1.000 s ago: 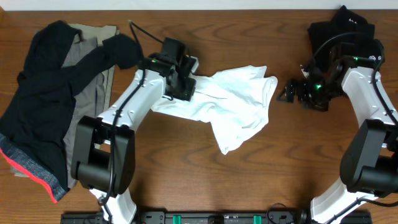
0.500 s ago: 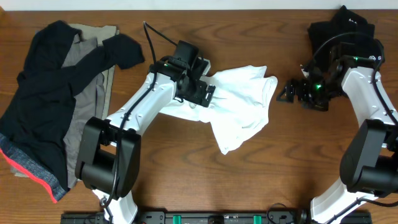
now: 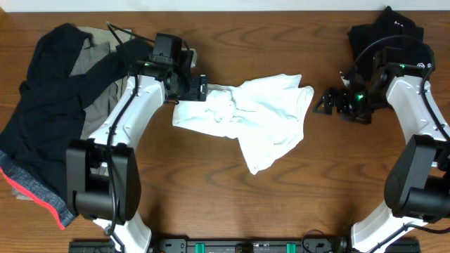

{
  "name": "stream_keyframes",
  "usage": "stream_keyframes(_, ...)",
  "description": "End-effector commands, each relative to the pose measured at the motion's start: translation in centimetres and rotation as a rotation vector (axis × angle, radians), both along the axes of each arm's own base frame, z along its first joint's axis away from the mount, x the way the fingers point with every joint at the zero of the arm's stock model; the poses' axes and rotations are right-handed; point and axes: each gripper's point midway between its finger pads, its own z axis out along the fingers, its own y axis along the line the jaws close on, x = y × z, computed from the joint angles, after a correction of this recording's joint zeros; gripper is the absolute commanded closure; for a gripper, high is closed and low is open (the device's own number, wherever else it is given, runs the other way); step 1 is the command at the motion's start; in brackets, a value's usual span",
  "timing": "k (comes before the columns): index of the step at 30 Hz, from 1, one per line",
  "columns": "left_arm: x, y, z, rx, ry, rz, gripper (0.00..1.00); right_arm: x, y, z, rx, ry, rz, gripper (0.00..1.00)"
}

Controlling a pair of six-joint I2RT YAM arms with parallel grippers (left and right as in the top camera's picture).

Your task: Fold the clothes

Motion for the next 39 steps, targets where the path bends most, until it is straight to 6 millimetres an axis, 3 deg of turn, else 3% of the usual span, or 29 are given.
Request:
stream_keyframes(1, -0.2, -0.5, -2.4, -0.01, 0.061, -0.008, 0.25, 0.6, 0.4, 0.9, 0.005, -0.045, 0.033, 0.01)
stream_keyframes(4, -0.3, -2.0, -3.3, -0.054, 0.08, -0.041, 0.39, 0.6, 0.4, 0.9, 0.005, -0.045, 0.034, 0.01)
stream_keyframes(9, -0.2, -4.3, -3.2, -0.071, 0.055, -0.073, 0.47, 0.6, 0.4, 0.9, 0.003, -0.047, 0.036, 0.01)
stream_keyframes(12, -0.5, -7.2, -2.6, -0.143, 0.049, -0.095, 0.55, 0.6, 0.4, 1.0, 0.003, -0.051, 0.039, 0.01)
stream_keyframes(16, -2.4, -11.4, -1.8, -0.237, 0.071, -0.196, 0.56, 0.6, 0.4, 1.0, 0.004, -0.049, 0.038, 0.01)
stream_keyframes(21, -4.1, -13.9, -1.9, -0.239, 0.093, -0.243, 0.57, 0.7, -0.1, 0.9, 0.007, -0.039, 0.001, 0.01)
stream_keyframes(24, -3.7, -14.3, -1.6, -0.26, 0.089, -0.211, 0.57, 0.7, -0.4, 1.0, 0.008, -0.038, -0.008, 0.01)
stream_keyframes(28, -1.8, -15.0, -0.5, -0.354, 0.091, -0.043, 0.57, 0.7, -0.4, 1.0, 0.008, -0.037, -0.012, 0.01)
stream_keyframes(32, -0.7, -15.1, 0.4, -0.384, 0.048, -0.025, 0.55, 0.7, -0.4, 1.0, 0.013, -0.035, -0.015, 0.01)
stream_keyframes(36, 0.9, -12.0, 2.5, -0.403, 0.009, 0.045, 0.21, 0.4, -0.3, 1.0, 0.016, -0.022, -0.015, 0.01)
stream_keyframes(39, 1.9, -8.7, 4.8, -0.413, -0.033, 0.108, 0.16, 0.1, 0.3, 0.9, 0.047, 0.005, -0.044, 0.01)
